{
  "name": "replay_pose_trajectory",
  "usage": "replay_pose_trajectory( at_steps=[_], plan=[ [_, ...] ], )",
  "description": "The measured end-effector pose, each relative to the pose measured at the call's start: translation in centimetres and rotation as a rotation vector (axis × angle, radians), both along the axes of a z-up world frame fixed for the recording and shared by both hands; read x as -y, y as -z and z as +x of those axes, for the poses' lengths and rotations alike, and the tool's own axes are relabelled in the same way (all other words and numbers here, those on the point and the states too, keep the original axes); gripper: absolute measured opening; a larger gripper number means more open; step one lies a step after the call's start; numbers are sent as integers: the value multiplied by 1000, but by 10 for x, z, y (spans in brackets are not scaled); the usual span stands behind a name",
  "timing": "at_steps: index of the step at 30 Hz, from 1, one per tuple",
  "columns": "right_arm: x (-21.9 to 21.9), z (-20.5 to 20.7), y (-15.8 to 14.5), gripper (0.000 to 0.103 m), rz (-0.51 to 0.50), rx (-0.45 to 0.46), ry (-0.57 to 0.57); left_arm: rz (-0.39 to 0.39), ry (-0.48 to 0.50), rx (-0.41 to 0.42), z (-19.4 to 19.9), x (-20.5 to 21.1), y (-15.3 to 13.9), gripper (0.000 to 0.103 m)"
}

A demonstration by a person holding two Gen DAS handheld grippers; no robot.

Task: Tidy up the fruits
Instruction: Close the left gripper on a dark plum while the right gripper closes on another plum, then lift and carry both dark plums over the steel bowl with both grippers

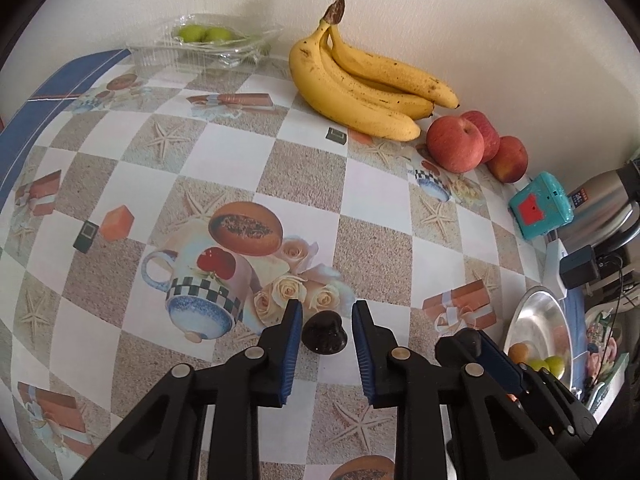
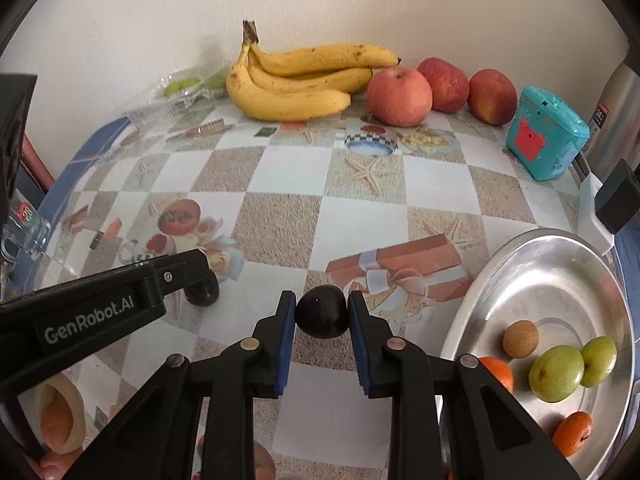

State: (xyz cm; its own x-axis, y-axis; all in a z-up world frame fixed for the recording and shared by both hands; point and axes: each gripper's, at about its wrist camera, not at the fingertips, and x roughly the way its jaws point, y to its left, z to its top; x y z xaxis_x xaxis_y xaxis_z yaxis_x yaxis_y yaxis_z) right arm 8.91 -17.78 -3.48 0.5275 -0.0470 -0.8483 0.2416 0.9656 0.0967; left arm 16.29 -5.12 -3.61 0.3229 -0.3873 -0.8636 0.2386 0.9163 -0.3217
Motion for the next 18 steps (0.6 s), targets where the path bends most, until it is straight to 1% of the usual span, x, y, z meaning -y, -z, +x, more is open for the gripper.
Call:
replay_pose_trajectory(
  at_steps=[3,8,10,12,14,18],
  plan=[
    [1,-3,-7,27,-3,10,2,-5,2,-10,1,-2,1,28],
    [2,-4,-10,27,-5,14,7,-22,-5,-36,4,-5,8,29],
    [2,-4,-9,27,-5,8,6,-25,-8,-39,4,-6,9,34],
    [2,-4,-8,27,-4,3,4,-32,-8,-46,5,-5,10,52],
    [2,-4,-7,27,-2,1,2,-33,-6,-49,4,-5,11,53],
    [2,-4,-7,28,1,3,1,-1,3,-54,2,0,16,53]
  ],
)
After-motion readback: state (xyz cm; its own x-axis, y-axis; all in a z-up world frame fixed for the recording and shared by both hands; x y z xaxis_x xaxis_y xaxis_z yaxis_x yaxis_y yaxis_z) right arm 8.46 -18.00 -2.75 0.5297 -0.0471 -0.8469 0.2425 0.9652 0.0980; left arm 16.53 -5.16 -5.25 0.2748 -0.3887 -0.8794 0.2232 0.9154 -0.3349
